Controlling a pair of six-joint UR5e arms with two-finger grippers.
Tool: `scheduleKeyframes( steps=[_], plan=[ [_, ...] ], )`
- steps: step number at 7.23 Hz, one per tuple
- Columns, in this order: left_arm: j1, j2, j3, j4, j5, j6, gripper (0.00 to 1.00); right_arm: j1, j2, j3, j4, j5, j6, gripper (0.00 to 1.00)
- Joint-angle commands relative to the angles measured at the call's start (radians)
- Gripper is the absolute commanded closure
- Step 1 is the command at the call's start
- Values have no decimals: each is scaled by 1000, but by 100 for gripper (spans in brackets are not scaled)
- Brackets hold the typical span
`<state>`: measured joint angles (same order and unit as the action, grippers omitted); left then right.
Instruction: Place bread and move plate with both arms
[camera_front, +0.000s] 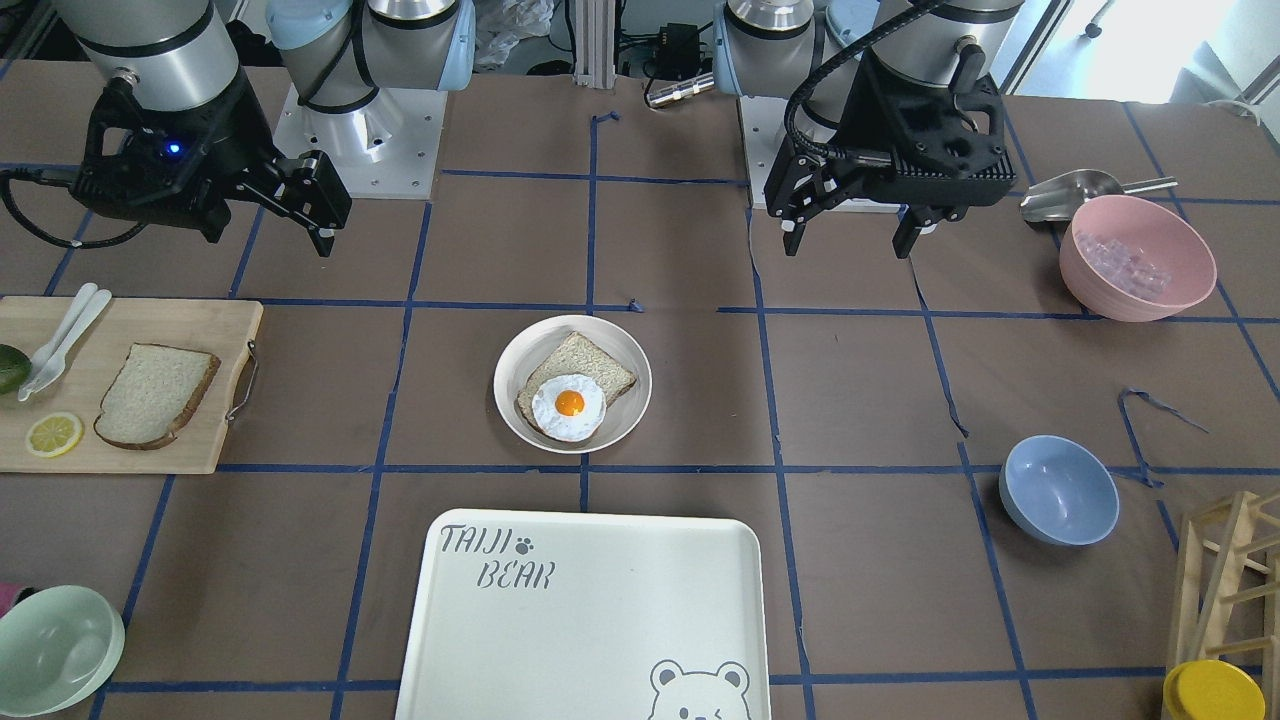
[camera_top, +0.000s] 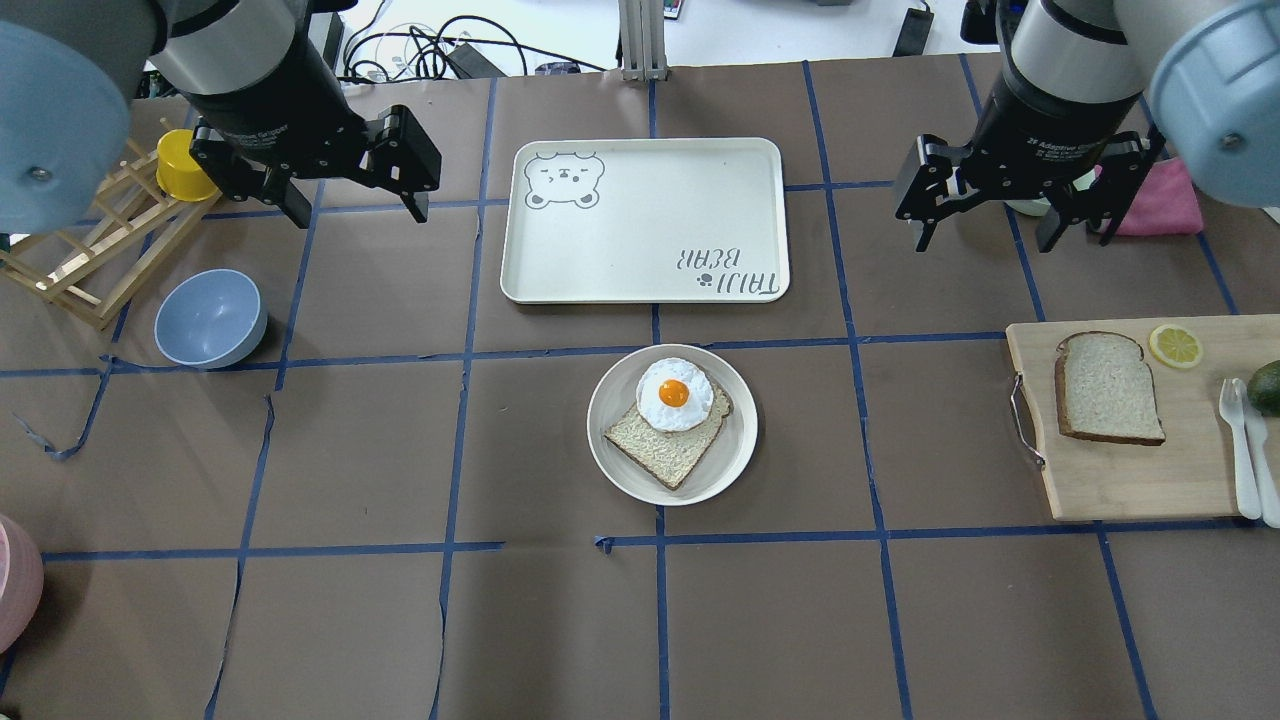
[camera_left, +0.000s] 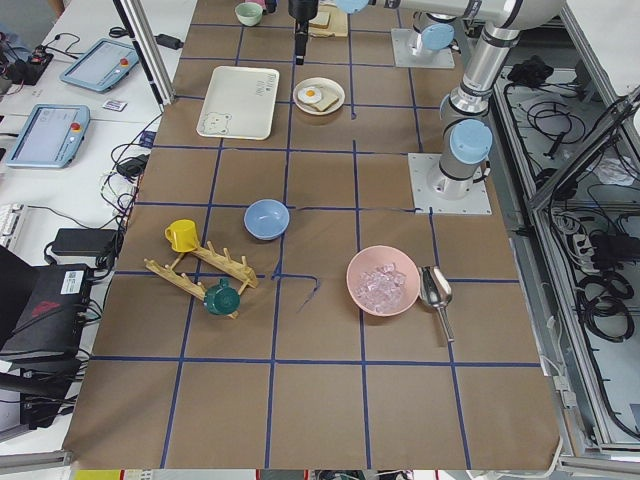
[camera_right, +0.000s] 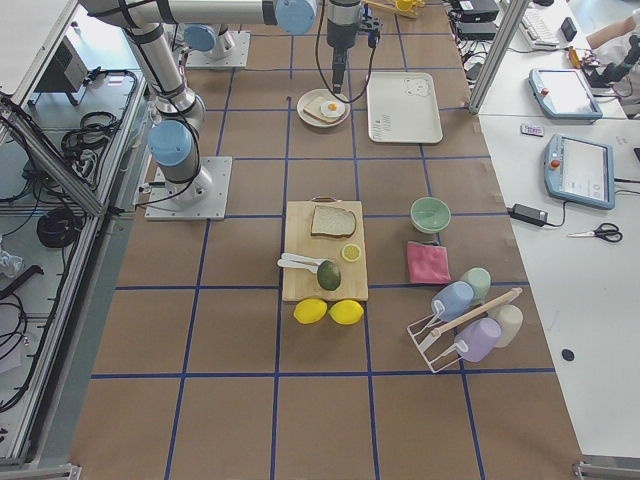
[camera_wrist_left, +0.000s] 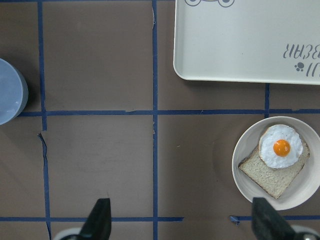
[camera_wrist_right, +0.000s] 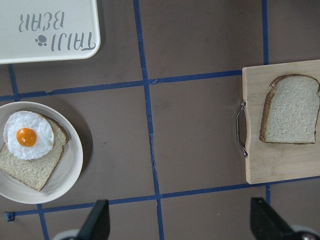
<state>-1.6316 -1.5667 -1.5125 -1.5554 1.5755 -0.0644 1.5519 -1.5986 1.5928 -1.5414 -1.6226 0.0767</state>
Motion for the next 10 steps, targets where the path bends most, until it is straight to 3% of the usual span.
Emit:
scheduleKeyframes(
  steps=[1, 10],
  plan=[
    [1, 0, 0, 0, 0, 0, 0, 0, -1, 1, 0, 0, 0, 0],
    [3, 7, 1, -2, 0, 0, 0, -12, 44, 21, -17, 12, 0, 0]
  ],
)
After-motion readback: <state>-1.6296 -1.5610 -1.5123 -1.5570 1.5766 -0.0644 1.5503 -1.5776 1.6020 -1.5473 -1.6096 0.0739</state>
